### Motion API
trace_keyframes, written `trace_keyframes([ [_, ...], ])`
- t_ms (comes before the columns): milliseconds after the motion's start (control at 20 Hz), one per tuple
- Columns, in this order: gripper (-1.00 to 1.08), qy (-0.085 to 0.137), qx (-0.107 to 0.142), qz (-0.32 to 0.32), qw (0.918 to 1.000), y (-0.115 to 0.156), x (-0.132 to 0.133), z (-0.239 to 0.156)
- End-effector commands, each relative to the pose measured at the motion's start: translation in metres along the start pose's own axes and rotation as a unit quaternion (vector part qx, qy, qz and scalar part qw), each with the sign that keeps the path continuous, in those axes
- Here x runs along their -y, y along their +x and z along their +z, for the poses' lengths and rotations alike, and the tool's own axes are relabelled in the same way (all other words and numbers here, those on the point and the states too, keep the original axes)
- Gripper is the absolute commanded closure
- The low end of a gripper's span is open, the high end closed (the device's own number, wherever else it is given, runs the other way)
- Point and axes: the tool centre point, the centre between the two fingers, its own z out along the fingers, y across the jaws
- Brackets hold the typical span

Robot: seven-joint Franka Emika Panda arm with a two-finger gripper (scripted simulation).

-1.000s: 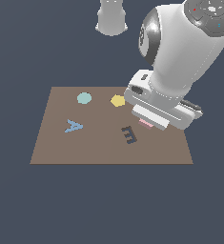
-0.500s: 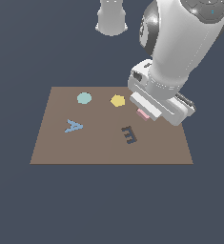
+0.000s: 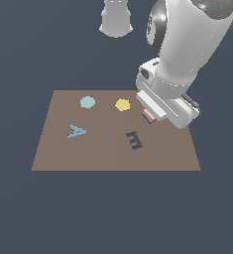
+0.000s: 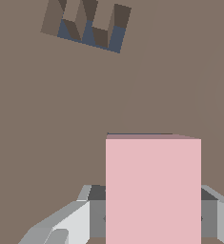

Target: Insert a designated object into the corresponding slot on a board.

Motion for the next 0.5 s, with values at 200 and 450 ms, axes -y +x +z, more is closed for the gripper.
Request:
trace_keyframes([
  [200, 1.08, 0.0, 0.0, 0.005, 1.0, -0.0008, 0.0001, -0.0004],
  [450, 1.08, 0.0, 0.0, 0.005, 1.0, -0.0009, 0.0, 0.0064],
])
